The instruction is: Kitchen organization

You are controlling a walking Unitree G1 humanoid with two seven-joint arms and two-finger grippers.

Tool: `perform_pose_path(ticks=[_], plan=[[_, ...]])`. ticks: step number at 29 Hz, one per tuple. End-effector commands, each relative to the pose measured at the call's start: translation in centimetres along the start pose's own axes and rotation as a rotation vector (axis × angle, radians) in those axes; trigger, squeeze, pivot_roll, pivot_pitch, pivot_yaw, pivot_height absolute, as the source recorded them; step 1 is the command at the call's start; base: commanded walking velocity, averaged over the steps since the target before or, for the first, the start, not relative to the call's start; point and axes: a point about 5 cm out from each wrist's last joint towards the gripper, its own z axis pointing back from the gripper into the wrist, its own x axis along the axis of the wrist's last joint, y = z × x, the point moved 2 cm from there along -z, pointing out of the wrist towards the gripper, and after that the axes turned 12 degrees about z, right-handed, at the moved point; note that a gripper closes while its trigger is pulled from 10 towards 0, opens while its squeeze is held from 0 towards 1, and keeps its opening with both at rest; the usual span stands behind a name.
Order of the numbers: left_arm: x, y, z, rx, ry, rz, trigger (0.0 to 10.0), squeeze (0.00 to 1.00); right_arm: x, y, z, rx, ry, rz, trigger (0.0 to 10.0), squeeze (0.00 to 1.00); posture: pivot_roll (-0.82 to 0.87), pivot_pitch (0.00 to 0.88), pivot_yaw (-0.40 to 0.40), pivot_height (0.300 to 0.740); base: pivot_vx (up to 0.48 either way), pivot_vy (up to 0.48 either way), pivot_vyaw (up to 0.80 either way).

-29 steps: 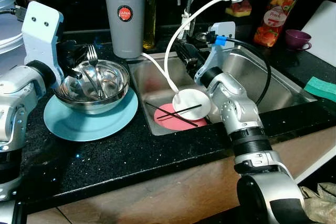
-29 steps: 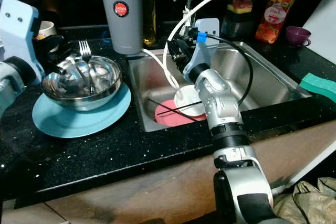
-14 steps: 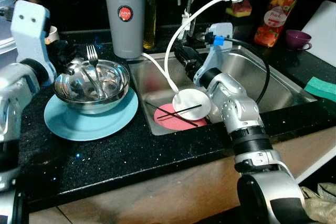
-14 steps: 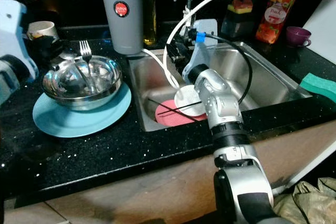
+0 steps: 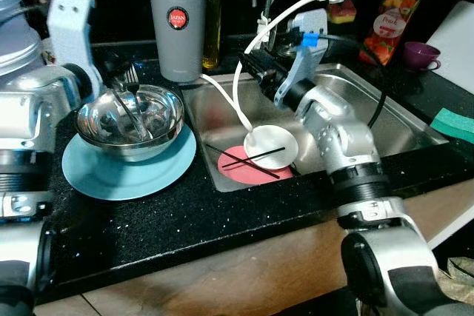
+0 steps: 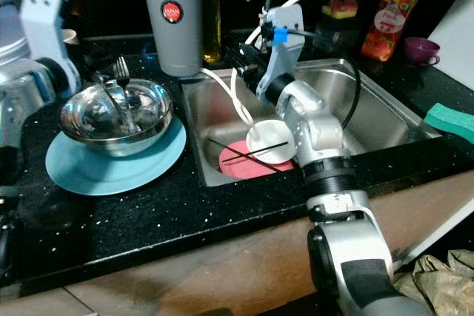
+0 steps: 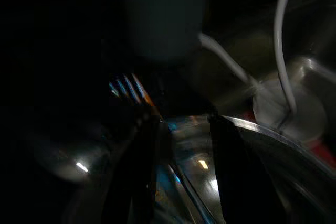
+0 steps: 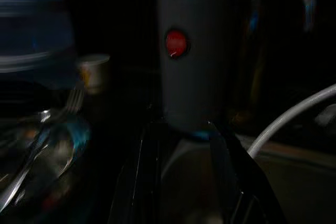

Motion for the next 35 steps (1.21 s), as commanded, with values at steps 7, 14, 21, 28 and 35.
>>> perform_pose_path(ticks=[7, 14, 21, 28, 35], plan=[[-1.1, 0.6, -0.1, 0.047, 0.112, -0.009, 10.0, 0.30, 1.2, 0.4, 0.0, 0.097, -0.024, -0.001, 10.0, 0.00, 0.04, 0.100, -0.059, 0.740, 0.000, 0.000, 0.00], [-1.3, 0.3, -0.3, 0.038, 0.129, -0.002, 10.0, 1.00, 1.3, 0.3, 0.0, 0.112, -0.024, -0.016, 10.0, 0.00, 0.04, 0.099, -0.058, 0.740, 0.000, 0.000, 0.00], [-2.0, 0.6, -0.4, 0.075, 0.156, -0.001, 10.0, 1.00, 1.1, 0.1, 0.1, 0.119, -0.014, -0.018, 10.0, 0.00, 0.05, 0.095, -0.058, 0.740, 0.000, 0.000, 0.00], [-2.3, 0.7, -1.1, 0.088, 0.166, 0.018, 10.0, 0.00, 1.2, 0.2, -0.1, 0.124, -0.020, -0.022, 10.0, 0.00, 0.05, 0.099, -0.058, 0.740, 0.000, 0.000, 0.00], [-1.9, 0.9, -1.2, 0.133, 0.183, -0.049, 10.0, 0.00, 1.3, -0.1, 0.0, 0.116, -0.019, -0.019, 10.0, 0.00, 0.04, 0.102, -0.046, 0.740, 0.000, 0.000, 0.00]])
